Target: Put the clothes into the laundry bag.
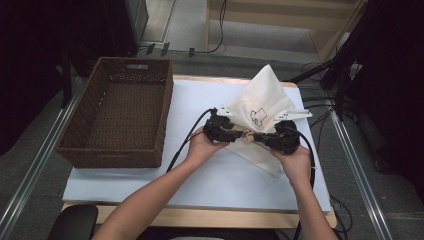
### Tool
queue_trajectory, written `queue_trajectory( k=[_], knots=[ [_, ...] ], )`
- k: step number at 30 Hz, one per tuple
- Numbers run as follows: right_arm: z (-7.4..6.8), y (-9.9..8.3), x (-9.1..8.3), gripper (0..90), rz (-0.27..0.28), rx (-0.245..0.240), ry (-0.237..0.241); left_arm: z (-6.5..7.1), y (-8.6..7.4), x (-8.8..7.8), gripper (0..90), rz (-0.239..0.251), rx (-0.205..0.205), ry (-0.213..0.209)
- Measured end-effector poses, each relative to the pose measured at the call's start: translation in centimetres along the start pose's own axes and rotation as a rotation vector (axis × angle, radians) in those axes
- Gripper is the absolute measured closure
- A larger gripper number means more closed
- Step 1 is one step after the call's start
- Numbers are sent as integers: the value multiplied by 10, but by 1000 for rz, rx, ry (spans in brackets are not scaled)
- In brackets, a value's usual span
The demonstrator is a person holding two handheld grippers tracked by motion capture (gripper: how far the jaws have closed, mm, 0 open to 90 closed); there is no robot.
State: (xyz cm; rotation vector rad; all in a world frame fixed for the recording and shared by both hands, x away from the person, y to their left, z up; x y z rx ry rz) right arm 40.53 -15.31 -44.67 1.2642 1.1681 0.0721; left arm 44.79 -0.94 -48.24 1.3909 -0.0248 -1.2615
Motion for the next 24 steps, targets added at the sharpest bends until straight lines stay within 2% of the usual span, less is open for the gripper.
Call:
queue_trajectory(
  k=[2,5,8,12,17,22,24],
  knots=[
    [0,0,-1,895,2,1,-1,-3,-4,-2,489,-10,-2,2],
    [1,0,-1,895,1,1,1,-2,-10,-2,501,-25,-4,-19],
    [1,0,-1,895,2,2,1,8,-11,1,581,-22,4,-66],
    [1,0,-1,895,-3,1,0,24,-9,13,750,-22,31,-107],
    [2,-1,-1,895,-8,1,1,35,-5,31,900,-29,69,-110],
    [5,-3,-2,894,-7,8,2,36,-4,54,900,-64,95,-86],
    [7,-5,-2,894,-13,13,3,32,-5,63,900,-87,110,-49]
  ],
)
Point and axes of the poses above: each handheld gripper's, and its own axes: x roughly forward along the jaws, y roughly out of its top, z roughly to its right, the point moved 7 cm from there along x, roughly forward along the jaws, and after that the axes turned 11 degrees about -x, right-handed, at the moved point
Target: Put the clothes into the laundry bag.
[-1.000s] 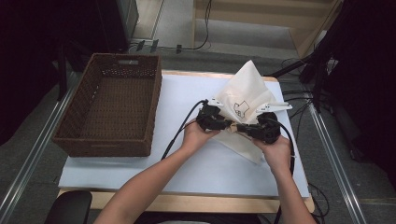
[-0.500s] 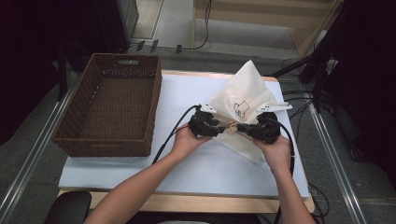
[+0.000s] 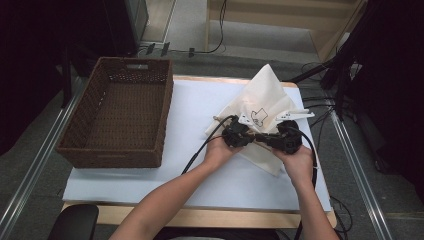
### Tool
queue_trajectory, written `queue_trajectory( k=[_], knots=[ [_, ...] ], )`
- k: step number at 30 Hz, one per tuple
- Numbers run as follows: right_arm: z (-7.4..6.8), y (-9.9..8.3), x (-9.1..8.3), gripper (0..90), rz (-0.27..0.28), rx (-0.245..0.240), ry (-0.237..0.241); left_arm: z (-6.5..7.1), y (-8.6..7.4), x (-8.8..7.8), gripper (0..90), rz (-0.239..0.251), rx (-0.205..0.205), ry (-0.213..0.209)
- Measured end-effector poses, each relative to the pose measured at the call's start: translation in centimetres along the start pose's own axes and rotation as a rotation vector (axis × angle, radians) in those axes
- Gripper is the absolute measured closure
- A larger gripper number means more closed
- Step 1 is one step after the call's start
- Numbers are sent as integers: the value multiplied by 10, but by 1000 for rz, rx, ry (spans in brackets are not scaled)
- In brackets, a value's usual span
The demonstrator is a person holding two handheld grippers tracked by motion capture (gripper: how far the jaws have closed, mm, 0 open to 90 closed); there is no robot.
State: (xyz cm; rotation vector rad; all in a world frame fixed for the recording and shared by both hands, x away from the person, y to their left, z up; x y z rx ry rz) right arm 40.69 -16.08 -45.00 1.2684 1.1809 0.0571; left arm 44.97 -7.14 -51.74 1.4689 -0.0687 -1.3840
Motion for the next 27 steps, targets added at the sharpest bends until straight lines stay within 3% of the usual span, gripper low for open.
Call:
queue_trajectory(
  k=[3,8,15,18,21,27],
  knots=[
    [3,-2,1,895,-5,9,4,-6,4,5,900,19,-10,44],
    [1,-2,1,896,-8,14,11,-14,14,12,900,-2,-6,113],
    [1,-1,0,898,-3,15,16,-20,26,18,900,-2,-26,162],
    [-2,0,0,899,-6,12,28,-23,31,19,900,29,-57,176],
    [-2,0,1,899,-10,3,29,-25,33,21,900,63,-96,156],
    [1,-1,3,898,-9,18,27,-28,32,20,892,20,-129,74]
  ],
)
Point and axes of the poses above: each handheld gripper's, and its own axes: x roughly forward along the jaws, y roughly out of its top, z roughly to its right, the point moved 7 cm from there along x, roughly forward along the jaws, and after that the axes turned 11 degrees about -x, right-handed, at the moved point
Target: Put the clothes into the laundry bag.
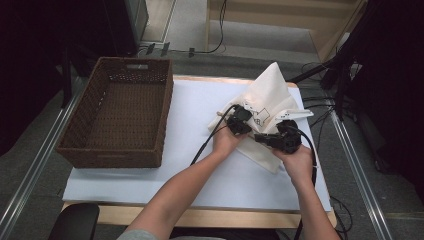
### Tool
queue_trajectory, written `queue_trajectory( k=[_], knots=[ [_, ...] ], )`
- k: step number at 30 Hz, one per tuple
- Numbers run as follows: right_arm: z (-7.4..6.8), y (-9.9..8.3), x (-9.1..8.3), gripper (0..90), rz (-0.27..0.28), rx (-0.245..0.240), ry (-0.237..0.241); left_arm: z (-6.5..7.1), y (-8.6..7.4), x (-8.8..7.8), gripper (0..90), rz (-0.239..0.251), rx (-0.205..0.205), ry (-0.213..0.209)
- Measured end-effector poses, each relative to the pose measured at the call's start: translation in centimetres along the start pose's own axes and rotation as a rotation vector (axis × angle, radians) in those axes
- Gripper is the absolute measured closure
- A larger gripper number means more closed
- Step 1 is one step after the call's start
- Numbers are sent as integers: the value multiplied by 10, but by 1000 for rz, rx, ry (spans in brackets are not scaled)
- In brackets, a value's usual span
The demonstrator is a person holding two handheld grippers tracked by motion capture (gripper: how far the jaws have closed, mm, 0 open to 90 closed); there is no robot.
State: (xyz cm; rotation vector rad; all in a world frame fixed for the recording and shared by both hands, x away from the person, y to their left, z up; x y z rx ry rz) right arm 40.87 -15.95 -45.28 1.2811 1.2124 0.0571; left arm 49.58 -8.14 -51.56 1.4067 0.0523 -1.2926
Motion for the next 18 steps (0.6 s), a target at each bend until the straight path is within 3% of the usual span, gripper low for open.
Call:
queue_trajectory(
  k=[2,4,11,16,18],
  knots=[
    [1,0,0,898,4,-2,-5,1,0,-7,864,1,-9,-37],
    [1,1,0,897,7,-3,-9,2,0,-14,864,13,-8,-47],
    [2,1,-1,897,13,-2,-13,7,-4,-36,887,11,31,-96],
    [2,1,-2,897,14,-3,-15,14,-17,-36,900,-25,71,-119],
    [2,1,-2,897,13,0,-14,14,-23,-31,900,-45,91,-100]
  ],
)
Point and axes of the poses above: each handheld gripper's, and its own axes: x roughly forward along the jaws, y roughly out of its top, z roughly to its right, the point moved 7 cm from there along x, roughly forward along the jaws, and after that the axes turned 11 degrees about -x, right-handed, at the moved point
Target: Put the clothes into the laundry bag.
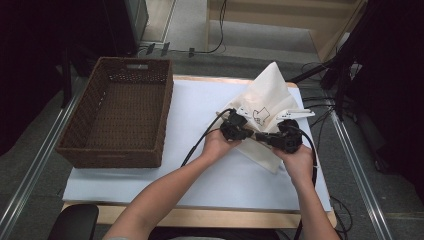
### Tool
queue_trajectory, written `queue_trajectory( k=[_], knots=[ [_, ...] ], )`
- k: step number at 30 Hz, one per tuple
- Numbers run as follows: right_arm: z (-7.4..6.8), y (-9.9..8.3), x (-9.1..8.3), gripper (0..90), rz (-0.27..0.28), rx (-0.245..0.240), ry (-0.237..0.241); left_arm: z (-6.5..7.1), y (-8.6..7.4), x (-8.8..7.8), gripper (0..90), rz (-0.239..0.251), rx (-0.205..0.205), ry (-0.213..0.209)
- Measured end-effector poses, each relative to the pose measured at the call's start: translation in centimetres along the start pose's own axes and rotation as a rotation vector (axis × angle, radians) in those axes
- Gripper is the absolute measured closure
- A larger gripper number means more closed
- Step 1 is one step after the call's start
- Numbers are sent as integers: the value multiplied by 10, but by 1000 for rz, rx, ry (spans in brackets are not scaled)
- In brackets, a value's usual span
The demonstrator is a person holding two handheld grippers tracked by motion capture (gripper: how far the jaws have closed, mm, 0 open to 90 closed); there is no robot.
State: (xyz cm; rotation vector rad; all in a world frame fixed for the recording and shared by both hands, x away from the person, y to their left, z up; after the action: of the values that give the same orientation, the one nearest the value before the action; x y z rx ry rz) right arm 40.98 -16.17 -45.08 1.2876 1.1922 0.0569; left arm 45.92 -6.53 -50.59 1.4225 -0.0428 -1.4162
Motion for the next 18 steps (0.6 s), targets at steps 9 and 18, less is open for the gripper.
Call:
queue_trajectory(
  k=[9,18],
  knots=[
    [0,-1,0,897,-2,3,6,-12,6,23,900,0,-11,101],
    [0,-1,2,898,-10,2,12,-20,19,29,900,43,-79,136]
  ],
)
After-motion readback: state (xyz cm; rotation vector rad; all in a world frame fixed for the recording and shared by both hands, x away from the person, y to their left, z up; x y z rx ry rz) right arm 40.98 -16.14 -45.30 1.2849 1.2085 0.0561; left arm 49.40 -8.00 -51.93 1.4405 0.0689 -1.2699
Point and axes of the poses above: each handheld gripper's, and its own axes: x roughly forward along the jaws, y roughly out of its top, z roughly to its right, the point moved 7 cm from there along x, roughly forward along the jaws, and after that the axes turned 11 degrees about -x, right-handed, at the moved point
